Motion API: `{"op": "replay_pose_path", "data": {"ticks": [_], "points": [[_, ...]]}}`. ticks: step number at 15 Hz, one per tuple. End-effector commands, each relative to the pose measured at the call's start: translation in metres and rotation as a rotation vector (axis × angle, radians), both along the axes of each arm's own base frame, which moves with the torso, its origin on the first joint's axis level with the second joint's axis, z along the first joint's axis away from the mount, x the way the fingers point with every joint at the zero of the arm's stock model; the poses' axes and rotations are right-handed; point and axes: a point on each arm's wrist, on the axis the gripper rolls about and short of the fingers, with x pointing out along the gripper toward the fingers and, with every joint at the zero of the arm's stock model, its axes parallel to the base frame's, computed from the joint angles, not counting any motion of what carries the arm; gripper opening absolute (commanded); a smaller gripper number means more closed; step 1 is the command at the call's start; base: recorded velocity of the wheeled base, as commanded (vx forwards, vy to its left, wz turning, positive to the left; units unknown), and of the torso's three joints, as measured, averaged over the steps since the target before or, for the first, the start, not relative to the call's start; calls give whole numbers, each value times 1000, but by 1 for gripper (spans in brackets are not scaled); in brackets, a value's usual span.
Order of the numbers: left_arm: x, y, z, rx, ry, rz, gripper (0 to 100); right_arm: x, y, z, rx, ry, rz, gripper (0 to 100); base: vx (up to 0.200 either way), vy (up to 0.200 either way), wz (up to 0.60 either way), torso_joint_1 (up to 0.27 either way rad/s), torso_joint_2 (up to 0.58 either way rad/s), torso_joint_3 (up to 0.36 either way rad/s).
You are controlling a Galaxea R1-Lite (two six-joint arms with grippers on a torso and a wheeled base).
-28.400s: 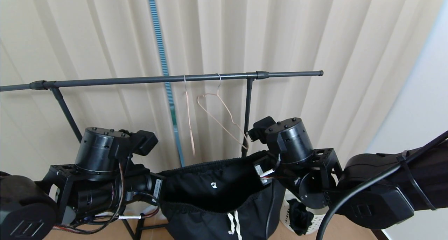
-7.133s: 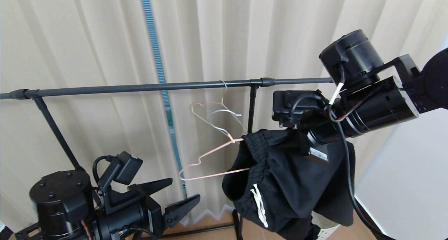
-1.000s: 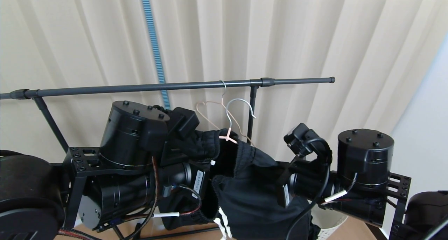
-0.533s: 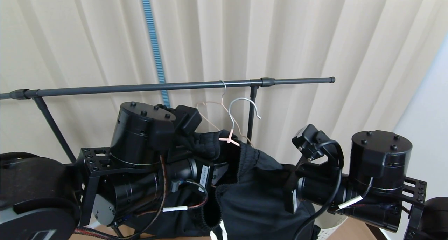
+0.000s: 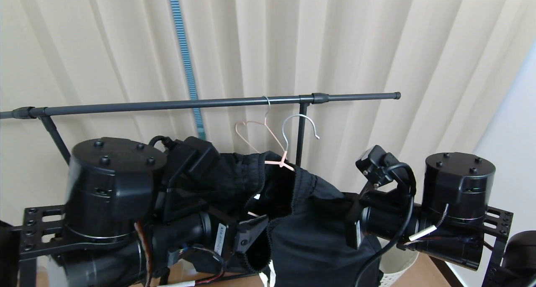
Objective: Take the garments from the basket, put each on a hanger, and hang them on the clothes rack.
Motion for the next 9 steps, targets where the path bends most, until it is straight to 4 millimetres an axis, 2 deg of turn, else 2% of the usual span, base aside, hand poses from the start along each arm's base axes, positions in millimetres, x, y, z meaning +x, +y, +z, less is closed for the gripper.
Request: {"op": "replay_pose_path", "data": {"ticks": [1,3,6,7,9], "points": [[-15,16,10,-32,-39,-4,100,4,-5,-4,-13,10,-3,0,0,0,0,0,0,0],[-20,27,15,-36,-72,2,100,5,-11,-12,-50,7,33,0,0,0,0,0,0,0],[-13,45,21,-6,-125,34,100,2,-16,-18,-89,-7,85,0,0,0,0,0,0,0],[-1,63,20,59,-164,-33,100,-1,-17,-22,-118,-17,112,0,0,0,0,0,0,0],[8,81,11,134,-209,-207,100,-4,-18,-26,-139,-26,145,0,0,0,0,0,0,0]]}}
